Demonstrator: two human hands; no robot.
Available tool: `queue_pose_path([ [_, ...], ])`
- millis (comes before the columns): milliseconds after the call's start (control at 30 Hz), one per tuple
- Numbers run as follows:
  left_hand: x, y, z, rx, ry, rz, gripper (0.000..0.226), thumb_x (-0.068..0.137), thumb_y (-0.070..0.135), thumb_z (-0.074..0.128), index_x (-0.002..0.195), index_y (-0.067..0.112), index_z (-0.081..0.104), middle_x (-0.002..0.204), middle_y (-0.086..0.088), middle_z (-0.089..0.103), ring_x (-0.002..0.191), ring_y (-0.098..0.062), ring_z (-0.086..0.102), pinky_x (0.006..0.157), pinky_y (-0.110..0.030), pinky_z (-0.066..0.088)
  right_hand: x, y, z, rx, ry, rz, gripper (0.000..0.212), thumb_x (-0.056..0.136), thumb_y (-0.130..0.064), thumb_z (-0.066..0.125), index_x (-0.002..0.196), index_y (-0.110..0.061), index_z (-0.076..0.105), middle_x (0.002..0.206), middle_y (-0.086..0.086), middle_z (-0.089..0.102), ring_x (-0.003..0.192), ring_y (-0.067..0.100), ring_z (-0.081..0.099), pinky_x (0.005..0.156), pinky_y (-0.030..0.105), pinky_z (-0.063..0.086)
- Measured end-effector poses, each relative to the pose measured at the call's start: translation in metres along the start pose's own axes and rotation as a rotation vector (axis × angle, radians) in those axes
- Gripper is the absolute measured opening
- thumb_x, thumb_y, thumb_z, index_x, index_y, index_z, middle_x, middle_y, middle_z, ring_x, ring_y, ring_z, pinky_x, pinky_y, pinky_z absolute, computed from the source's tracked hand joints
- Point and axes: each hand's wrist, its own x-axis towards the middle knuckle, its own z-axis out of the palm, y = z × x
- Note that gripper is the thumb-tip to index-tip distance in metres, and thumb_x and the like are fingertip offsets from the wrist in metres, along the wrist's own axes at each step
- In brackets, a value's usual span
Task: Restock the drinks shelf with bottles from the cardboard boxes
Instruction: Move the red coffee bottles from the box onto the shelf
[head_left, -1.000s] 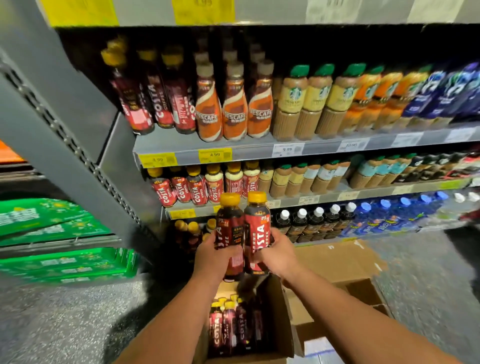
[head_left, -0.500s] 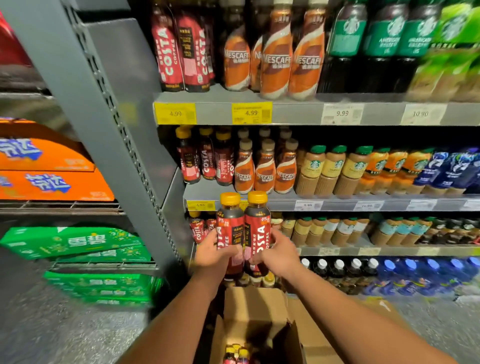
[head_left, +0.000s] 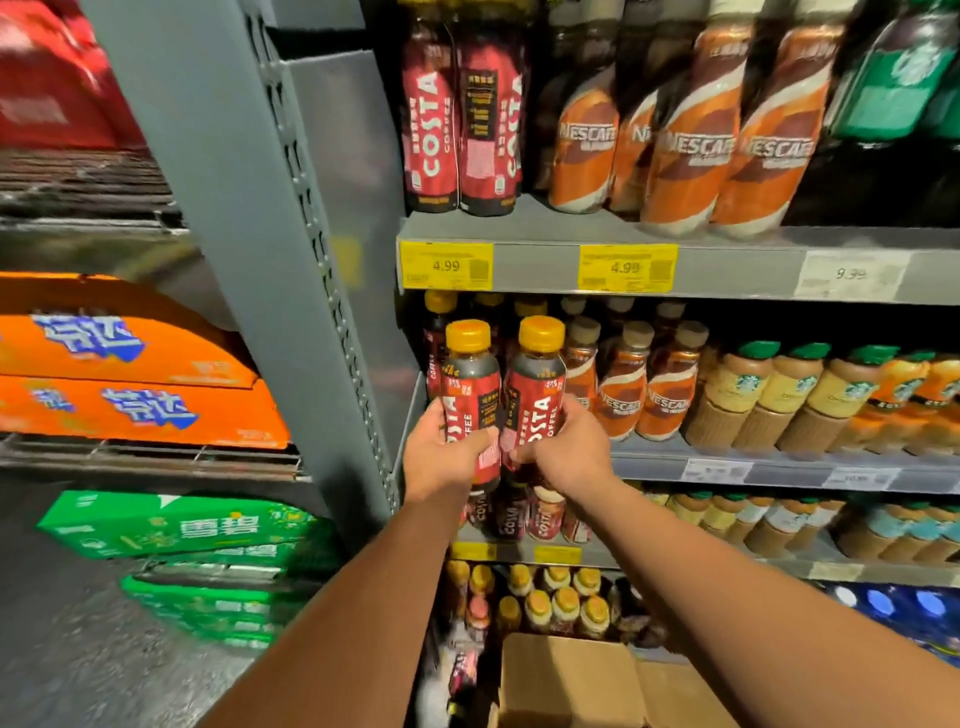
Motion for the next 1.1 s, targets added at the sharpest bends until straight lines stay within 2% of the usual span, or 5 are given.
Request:
queue_pose_path([
  [200,0.043,-0.011,0.006,0.089,0.075,0.041,0.044,0.07,0.019,0.074,0.112,0.015,0.062,0.105,-0.013,0.067,0.096,-0.027,0.066,0.086,-0.042,0.055,0.035,-0.003,0.017,-0.022,0.14,-0.096,0.039,0.067,-0.016,0.082,0.099,-0.014,0.059,0.094,0.002,0.065,0.087,0.02,0.06,0.073,0.032,0.047],
  [300,0.058,-0.017,0.016,0.144,0.123,0.098,0.04,0.07,0.019,0.074,0.108,0.016,0.061,0.106,-0.012,0.063,0.095,-0.023,0.065,0.086,-0.037,0.054,0.046,-0.004,0.021,-0.032,0.202,-0.116,0.035,0.07,-0.021,0.082,0.095,-0.017,0.057,0.094,0.001,0.064,0.085,0.018,0.058,0.07,0.027,0.041],
  [500,0.082,-0.037,0.028,0.21,0.239,0.112,0.048,0.073,0.009,0.078,0.118,0.009,0.06,0.109,-0.006,0.062,0.093,-0.015,0.058,0.065,0.002,0.037,0.055,0.006,0.035,-0.036,0.283,-0.109,0.031,0.074,-0.015,0.078,0.096,-0.02,0.058,0.096,0.0,0.064,0.086,0.015,0.056,0.071,0.025,0.04],
  [733,0.089,-0.054,0.022,0.249,0.296,0.082,0.054,0.07,0.018,0.081,0.12,0.014,0.061,0.107,-0.006,0.066,0.096,-0.019,0.063,0.088,-0.036,0.052,0.054,0.021,0.054,-0.029,0.288,-0.052,0.036,0.078,-0.017,0.075,0.111,-0.019,0.059,0.103,-0.001,0.067,0.095,0.017,0.061,0.076,0.024,0.044],
  [1100,0.085,-0.057,0.013,0.306,0.146,0.048,0.034,0.078,0.007,0.072,0.104,0.022,0.058,0.099,0.001,0.065,0.09,-0.015,0.063,0.073,-0.021,0.045,0.052,0.023,0.061,-0.022,0.333,-0.059,0.036,0.078,-0.029,0.076,0.108,-0.019,0.058,0.102,0.0,0.066,0.093,0.019,0.061,0.079,0.033,0.051],
])
